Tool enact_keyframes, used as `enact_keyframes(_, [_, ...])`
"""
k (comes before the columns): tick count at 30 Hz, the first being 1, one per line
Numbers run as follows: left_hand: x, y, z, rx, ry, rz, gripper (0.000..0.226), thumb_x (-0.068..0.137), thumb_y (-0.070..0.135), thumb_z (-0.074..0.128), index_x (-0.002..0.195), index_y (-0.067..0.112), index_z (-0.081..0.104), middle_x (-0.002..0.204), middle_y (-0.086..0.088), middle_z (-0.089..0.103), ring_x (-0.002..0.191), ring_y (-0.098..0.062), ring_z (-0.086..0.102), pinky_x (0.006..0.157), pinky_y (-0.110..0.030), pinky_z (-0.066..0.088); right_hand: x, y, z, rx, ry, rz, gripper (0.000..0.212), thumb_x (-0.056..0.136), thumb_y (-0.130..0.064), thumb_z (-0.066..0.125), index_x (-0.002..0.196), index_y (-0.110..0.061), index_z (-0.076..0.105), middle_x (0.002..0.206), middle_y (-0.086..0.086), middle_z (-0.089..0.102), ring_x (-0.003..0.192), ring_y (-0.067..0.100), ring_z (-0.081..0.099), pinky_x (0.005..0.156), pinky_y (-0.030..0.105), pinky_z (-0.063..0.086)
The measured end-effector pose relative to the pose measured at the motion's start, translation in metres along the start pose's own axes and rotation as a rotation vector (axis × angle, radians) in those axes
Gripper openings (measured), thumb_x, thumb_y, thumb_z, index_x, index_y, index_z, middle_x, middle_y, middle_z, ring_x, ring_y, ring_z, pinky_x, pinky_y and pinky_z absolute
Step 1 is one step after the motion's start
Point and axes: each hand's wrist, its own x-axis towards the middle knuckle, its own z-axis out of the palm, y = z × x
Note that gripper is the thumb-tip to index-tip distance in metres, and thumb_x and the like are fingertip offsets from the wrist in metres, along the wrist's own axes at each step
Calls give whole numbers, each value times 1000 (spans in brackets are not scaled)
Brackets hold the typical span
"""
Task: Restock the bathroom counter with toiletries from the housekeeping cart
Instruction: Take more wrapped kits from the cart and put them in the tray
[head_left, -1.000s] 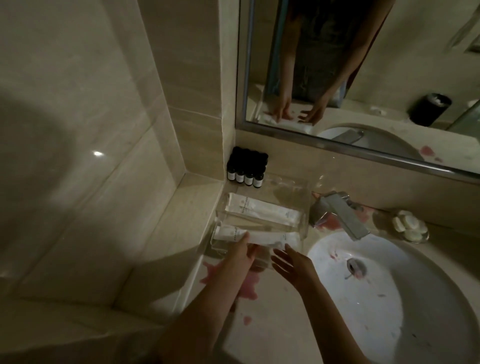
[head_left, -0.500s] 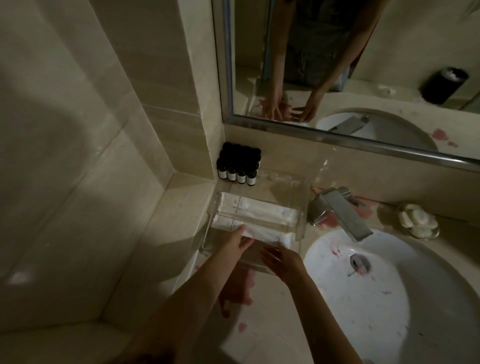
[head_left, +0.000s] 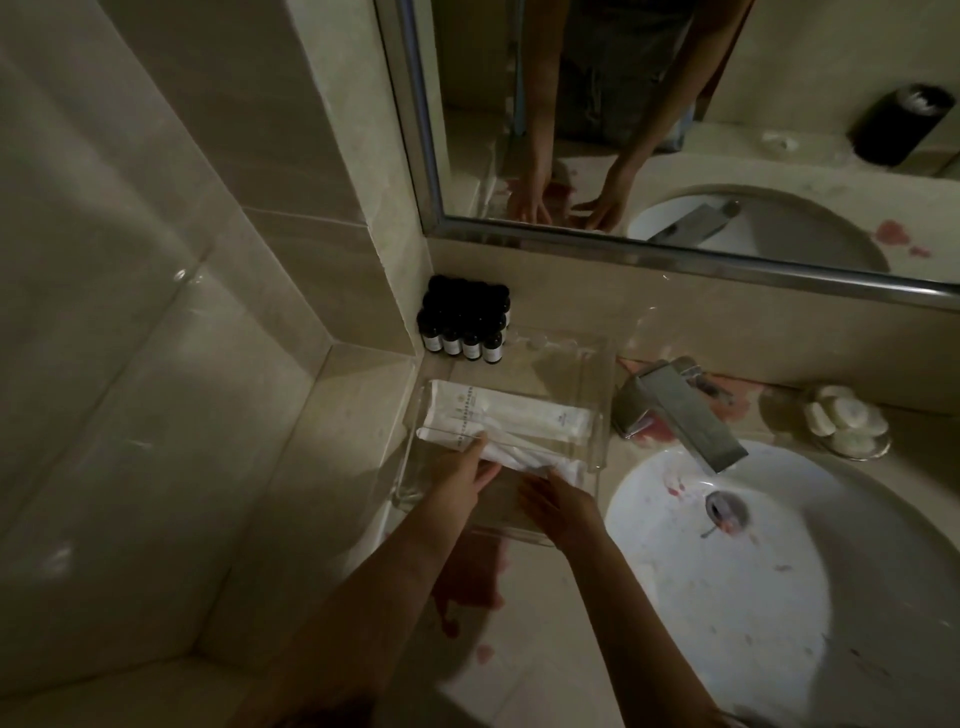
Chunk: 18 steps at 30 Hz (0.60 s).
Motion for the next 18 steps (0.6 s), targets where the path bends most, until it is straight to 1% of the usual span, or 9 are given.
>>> enact_keyframes(2, [3,-2,-1,-21,1,-4,53,98,27,54,138,-5,42,139,-17,50,126,-23,52,70,-11,53,-1,0,0,-23,-8,2,17,99,-17,52,90,-5,60,90,16,64,76,25,63,70,35,53])
enact_keyframes(5, [14,-4,1,-77,43,-13,52,94,25,59,135,-4,45,135,-17,53,115,-22,58,78,-19,56,0,-2,3,-21,43,10,17,98,-17,54,86,-6,58,83,15,63,72,25,62,69,37,53])
enact_keyframes(8, [24,-8,0,-190,37,-60,47,90,18,63,135,7,51,136,-14,53,124,-25,52,91,-32,50,2,-3,4,4,72,14,18,97,-16,55,84,-4,58,80,15,63,69,24,62,60,34,55])
enact_keyframes(9, [25,-9,-1,-208,35,-61,46,90,16,64,134,8,52,135,-15,55,125,-27,52,91,-33,49,3,-2,4,18,75,14,18,97,-16,55,85,-4,58,81,15,63,69,24,62,55,32,56])
enact_keyframes(11, [28,-10,0,-171,92,-24,43,90,11,64,131,4,53,129,-17,58,116,-26,57,78,-30,53,6,-1,4,41,93,14,19,97,-18,56,85,-4,58,82,14,63,69,23,62,48,28,56])
enact_keyframes(13, [28,-11,-1,-154,135,19,40,90,6,64,128,1,53,120,-18,60,103,-25,60,70,-27,53,11,-1,5,62,117,15,23,96,-23,58,86,-3,58,81,12,63,69,22,62,46,27,55])
enact_keyframes(15, [29,-13,-2,-167,138,23,35,88,2,65,123,2,57,116,-18,60,101,-25,62,65,-26,55,17,-2,8,83,122,24,26,95,-27,59,86,-3,59,79,11,63,68,21,63,44,27,56])
enact_keyframes(17, [31,-12,-3,-216,143,16,20,87,-1,65,105,7,62,113,-16,61,98,-26,63,66,-26,59,21,-5,11,108,112,24,25,96,-25,58,84,-3,60,68,9,66,59,19,65,43,26,54])
enact_keyframes(18, [33,-11,-1,-240,158,12,16,87,-3,64,97,9,62,111,-15,61,93,-23,63,71,-27,59,23,-6,11,122,105,18,23,97,-22,57,84,-4,60,60,7,67,52,18,65,41,26,54])
